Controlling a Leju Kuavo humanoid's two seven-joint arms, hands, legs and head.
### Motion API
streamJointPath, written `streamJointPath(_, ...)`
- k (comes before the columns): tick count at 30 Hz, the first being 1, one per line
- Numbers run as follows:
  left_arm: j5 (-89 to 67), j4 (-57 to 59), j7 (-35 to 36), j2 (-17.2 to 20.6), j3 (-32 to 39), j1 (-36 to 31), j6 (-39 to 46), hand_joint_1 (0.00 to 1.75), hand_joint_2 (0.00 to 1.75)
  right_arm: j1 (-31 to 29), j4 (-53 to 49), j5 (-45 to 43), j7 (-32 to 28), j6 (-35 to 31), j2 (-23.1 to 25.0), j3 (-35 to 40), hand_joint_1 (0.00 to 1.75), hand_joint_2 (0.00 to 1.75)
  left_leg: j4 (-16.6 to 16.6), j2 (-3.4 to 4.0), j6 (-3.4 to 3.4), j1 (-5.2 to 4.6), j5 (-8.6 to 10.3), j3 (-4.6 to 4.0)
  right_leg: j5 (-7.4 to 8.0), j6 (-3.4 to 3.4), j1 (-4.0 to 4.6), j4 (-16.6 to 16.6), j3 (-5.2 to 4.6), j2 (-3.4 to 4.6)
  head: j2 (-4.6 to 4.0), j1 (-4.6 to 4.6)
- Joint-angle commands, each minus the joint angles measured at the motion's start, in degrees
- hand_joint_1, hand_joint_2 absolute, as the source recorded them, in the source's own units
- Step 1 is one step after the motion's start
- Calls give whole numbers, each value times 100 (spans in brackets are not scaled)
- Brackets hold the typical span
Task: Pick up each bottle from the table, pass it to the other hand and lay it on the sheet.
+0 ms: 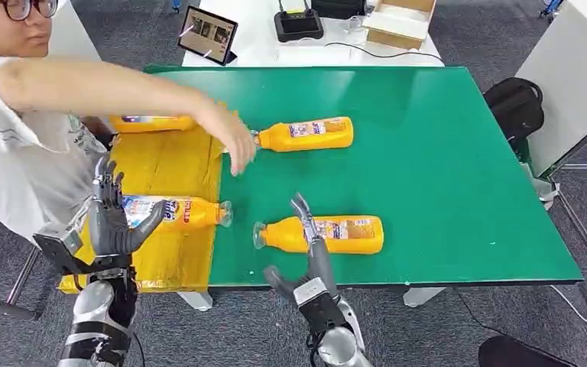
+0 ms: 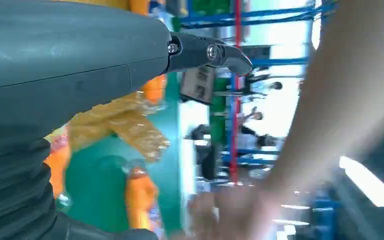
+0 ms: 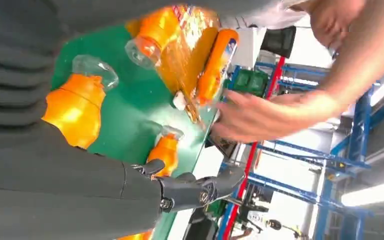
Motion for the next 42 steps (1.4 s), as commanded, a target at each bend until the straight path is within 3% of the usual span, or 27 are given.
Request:
streamJointPath(1, -39, -1413, 26, -321, -199, 632, 190, 0, 175, 88, -465, 135, 17, -110, -202, -600, 0, 175, 1, 3, 9, -1, -6, 11, -6, -8, 1, -2, 14, -6, 0, 2)
streamJointPath(5, -262, -1324, 26, -221, -419, 560, 609, 0, 175, 39, -590, 463, 37, -275, -296, -670, 0, 175, 0, -5, 9, 0, -6, 16, -8, -11, 3, -4, 22, -13, 0, 4)
streamJointPath(9, -361, -1233, 26, -131, -561, 526, 865, 0, 175, -126, -652, 1080, 441, -388, -594, -721, 0, 175, -4, -8, 12, -1, -9, 33, -11, -17, 4, -8, 40, -18, 0, 4)
streamJointPath(15, -342, -1265, 26, -119, -559, 563, 869, 0, 175, -156, -660, 1139, 501, -374, -647, -743, 0, 175, -4, -3, 9, -3, -5, 20, -5, -10, 1, -6, 27, -10, 0, 7)
streamJointPath(18, -468, -1253, 26, -60, -599, 647, 1112, 0, 175, -408, -595, 2014, 1434, -293, -1052, -800, 0, 175, -5, 3, 9, -3, -6, 24, -4, -10, 0, -7, 28, -5, 0, 2)
streamJointPath(24, -595, -1054, 26, -36, -558, 768, 1105, 0, 175, -975, -31, 2794, 2833, 1025, -1794, -820, 0, 175, -7, 11, 17, -5, -8, 42, -2, -13, 1, -14, 47, 1, 0, 0)
streamJointPath(42, -952, -122, 27, -122, -569, 473, 921, 0, 175, -1430, 1341, 2199, 2989, 2308, -2352, -296, 0, 175, -9, -5, 13, -2, -5, 40, -1, -13, 3, -16, 50, -7, 0, 4)
